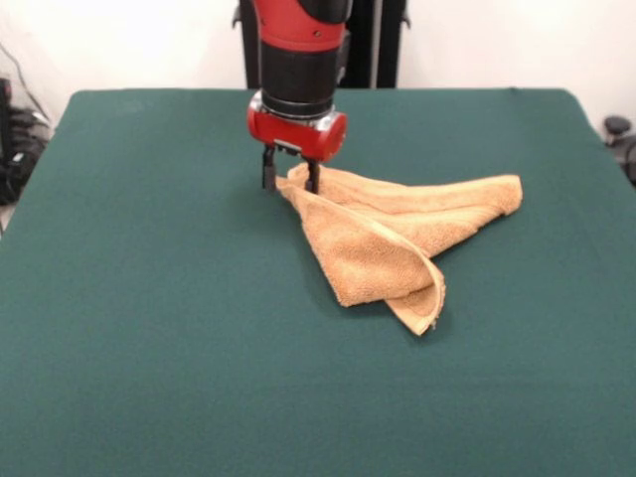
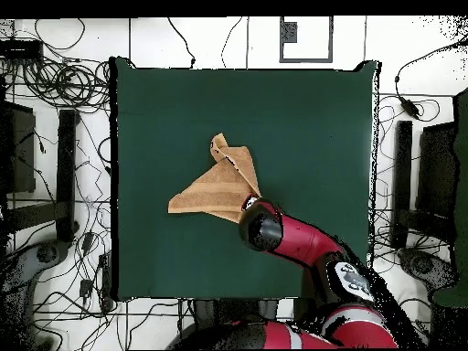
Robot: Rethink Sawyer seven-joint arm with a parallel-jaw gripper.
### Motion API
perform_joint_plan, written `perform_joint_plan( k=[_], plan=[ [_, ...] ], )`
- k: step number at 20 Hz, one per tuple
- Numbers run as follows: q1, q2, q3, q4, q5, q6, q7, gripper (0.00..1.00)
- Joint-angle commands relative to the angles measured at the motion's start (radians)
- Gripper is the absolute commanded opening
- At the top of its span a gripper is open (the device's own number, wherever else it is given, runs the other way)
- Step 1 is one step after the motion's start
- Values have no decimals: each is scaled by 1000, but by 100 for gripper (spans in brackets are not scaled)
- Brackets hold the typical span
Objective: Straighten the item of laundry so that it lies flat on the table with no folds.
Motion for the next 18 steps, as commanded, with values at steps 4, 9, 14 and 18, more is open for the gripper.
perform_joint_plan(
  k=[4,9,14,18],
  plan=[
    [59,7,32,-31,-49,-57,99,100],
    [50,7,38,-35,-54,-52,94,100],
    [50,7,38,-42,-66,-37,87,100],
    [40,6,50,-38,-75,-41,90,0]
  ],
)
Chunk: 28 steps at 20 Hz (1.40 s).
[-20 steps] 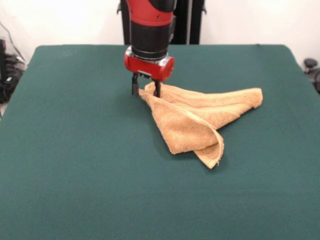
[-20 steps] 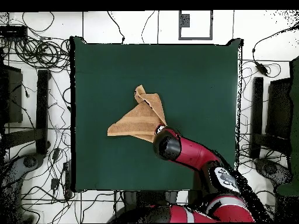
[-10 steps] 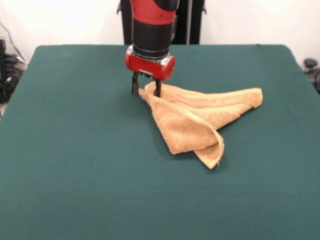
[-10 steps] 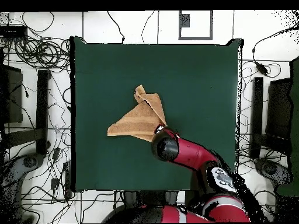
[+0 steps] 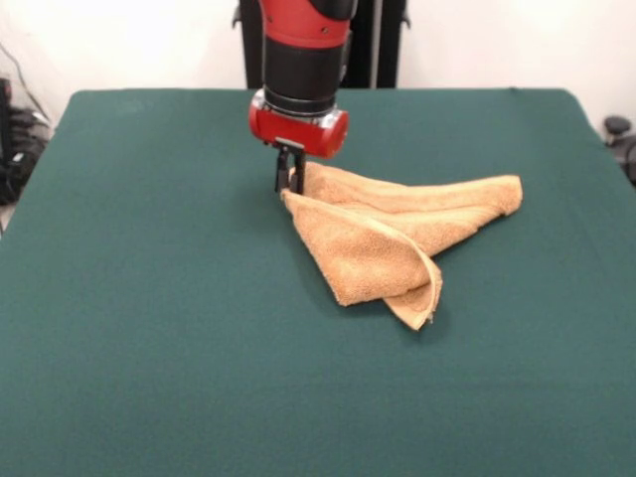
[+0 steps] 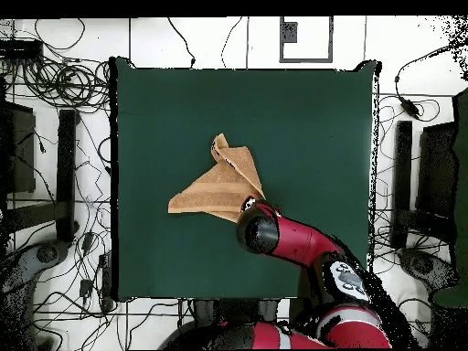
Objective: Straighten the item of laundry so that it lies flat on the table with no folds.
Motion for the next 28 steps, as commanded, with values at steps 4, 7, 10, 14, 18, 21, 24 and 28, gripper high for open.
perform_joint_plan(
  k=[4,7,10,14,18,21,24,28],
  plan=[
    [18,7,70,-33,-38,-26,94,0],
    [16,7,73,-29,-38,-31,97,0],
    [21,6,67,-29,-34,-28,101,0],
    [27,-16,67,-15,-20,-7,111,0],
    [23,-62,69,10,-21,51,97,0],
    [18,-94,72,30,-20,93,87,0],
    [10,-110,80,44,-17,106,88,0],
    [5,-123,91,50,-12,118,88,0]
  ],
)
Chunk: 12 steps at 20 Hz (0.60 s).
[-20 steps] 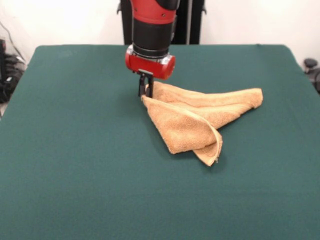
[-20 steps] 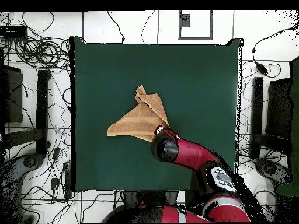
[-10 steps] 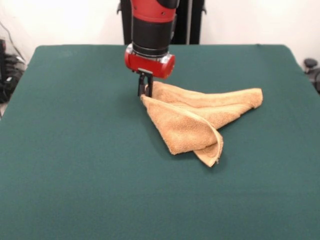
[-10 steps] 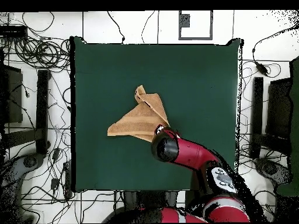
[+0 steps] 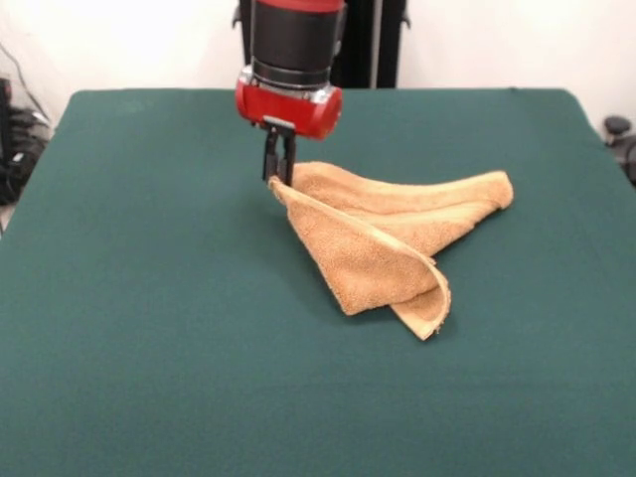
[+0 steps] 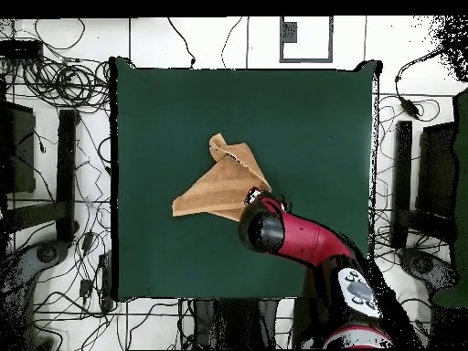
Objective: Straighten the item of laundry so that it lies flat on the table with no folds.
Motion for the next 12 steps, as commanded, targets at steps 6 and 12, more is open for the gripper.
perform_joint_plan(
  k=[6,12],
  plan=[
    [27,-43,80,57,7,132,109,0],
    [100,-59,34,58,54,183,171,0]
  ],
)
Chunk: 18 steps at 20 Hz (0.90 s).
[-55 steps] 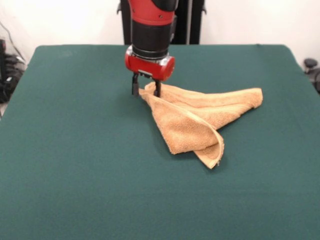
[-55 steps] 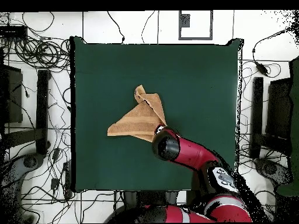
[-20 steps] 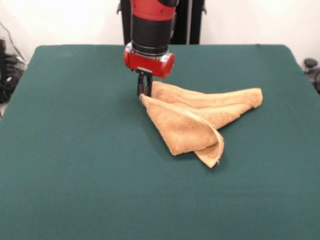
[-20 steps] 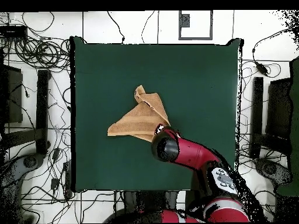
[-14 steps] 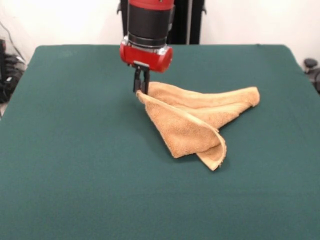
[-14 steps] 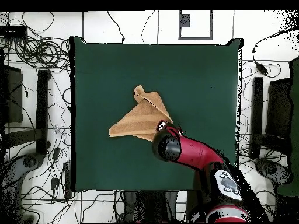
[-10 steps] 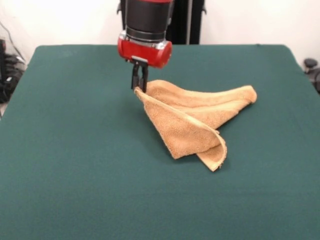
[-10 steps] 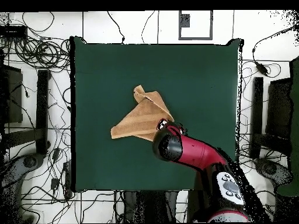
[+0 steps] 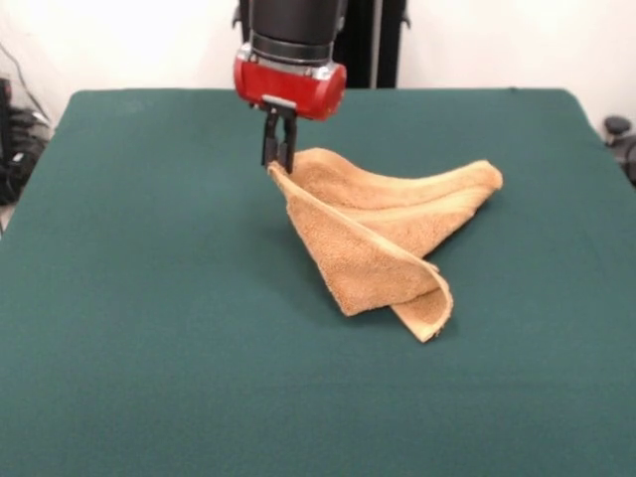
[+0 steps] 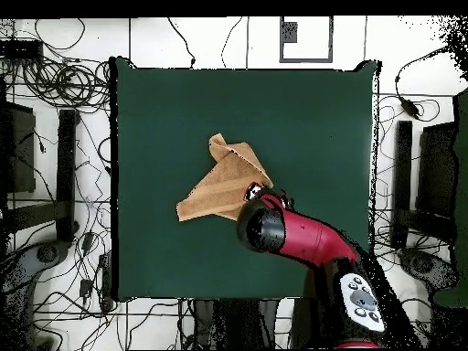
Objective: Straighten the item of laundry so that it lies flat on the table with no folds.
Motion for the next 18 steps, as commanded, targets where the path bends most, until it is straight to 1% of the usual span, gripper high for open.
perform_joint_plan(
  k=[1,5,9,18],
  plan=[
    [102,0,22,56,61,157,184,0],
    [158,-3,-19,55,91,186,224,0],
    [217,-9,-62,39,127,250,253,0],
    [351,-9,-137,12,242,371,334,0]
  ],
)
